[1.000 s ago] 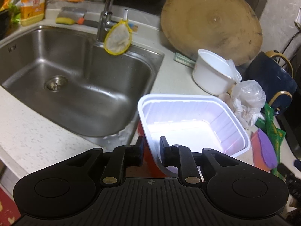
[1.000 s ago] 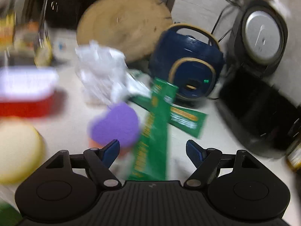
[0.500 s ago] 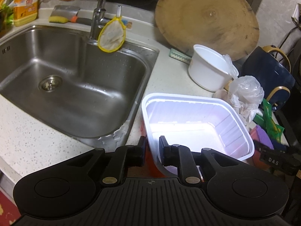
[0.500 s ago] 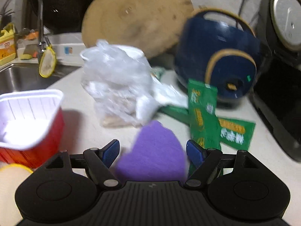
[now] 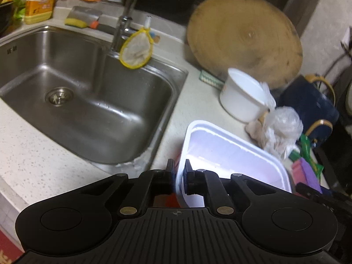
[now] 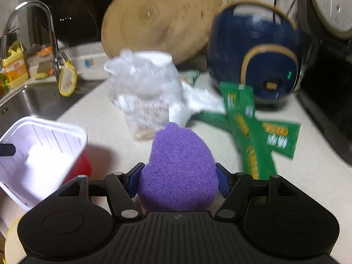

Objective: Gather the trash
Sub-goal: 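Grasp the purple sponge with the right gripper while the left gripper holds the red tray, then lower both tools into the green bin and open both grippers to drop tray and sponge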

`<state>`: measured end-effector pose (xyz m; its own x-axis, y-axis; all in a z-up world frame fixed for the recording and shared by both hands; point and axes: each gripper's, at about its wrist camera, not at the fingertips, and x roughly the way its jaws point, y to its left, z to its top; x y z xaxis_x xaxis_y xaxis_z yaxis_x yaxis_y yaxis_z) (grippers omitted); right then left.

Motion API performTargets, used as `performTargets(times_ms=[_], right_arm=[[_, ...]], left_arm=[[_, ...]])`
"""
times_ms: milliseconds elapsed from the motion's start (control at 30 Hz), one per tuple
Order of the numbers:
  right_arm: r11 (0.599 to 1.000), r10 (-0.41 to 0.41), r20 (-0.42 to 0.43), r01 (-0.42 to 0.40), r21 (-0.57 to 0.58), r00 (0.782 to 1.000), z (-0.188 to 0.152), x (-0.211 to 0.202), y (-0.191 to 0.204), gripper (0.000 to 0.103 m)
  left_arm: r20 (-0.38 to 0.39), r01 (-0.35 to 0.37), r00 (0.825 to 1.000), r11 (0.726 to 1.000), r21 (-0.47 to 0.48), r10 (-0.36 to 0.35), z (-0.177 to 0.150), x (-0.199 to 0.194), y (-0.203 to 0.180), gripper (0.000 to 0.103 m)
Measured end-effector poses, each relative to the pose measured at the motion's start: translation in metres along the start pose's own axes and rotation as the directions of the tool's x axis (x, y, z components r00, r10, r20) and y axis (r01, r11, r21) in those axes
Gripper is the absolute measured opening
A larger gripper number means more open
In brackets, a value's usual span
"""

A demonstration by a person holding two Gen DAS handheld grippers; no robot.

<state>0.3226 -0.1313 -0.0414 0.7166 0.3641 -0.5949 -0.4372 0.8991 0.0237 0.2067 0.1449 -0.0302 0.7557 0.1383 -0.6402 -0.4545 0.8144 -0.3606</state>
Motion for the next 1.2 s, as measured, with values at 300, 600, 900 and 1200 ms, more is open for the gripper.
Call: performTargets(times_ms=[300, 600, 900, 1200], right_arm=[[0.998, 0.035, 0.097, -0.031, -0.049, 0.995, 0.002, -0.069, 0.042, 0.067], [0.975, 0.179, 0.106, -0.162, -0.149, 0.978, -0.044, -0.144, 0.142, 0.067], [0.975, 0.179, 0.029, -0.173, -0.142, 0.983, -0.123, -0.194, 0.207, 0.067], [0.998, 0.020, -0.243, -0.033, -0.051, 0.970, -0.223, -0.180, 0.200, 0.067]], left_arm=[[0.134, 0.032, 0.991, 0.998, -0.048, -0.025, 0.017, -0.053, 0.039, 0.011], [0.165, 0.049, 0.986, 0.997, -0.064, -0.038, -0.028, -0.147, 0.116, 0.012], [0.003, 0.010, 1.000, 0.999, -0.050, -0.010, -0.110, -0.177, 0.196, 0.012], [-0.367, -0.123, 0.920, 0.990, 0.066, 0.139, -0.226, -0.086, 0.228, 0.012]])
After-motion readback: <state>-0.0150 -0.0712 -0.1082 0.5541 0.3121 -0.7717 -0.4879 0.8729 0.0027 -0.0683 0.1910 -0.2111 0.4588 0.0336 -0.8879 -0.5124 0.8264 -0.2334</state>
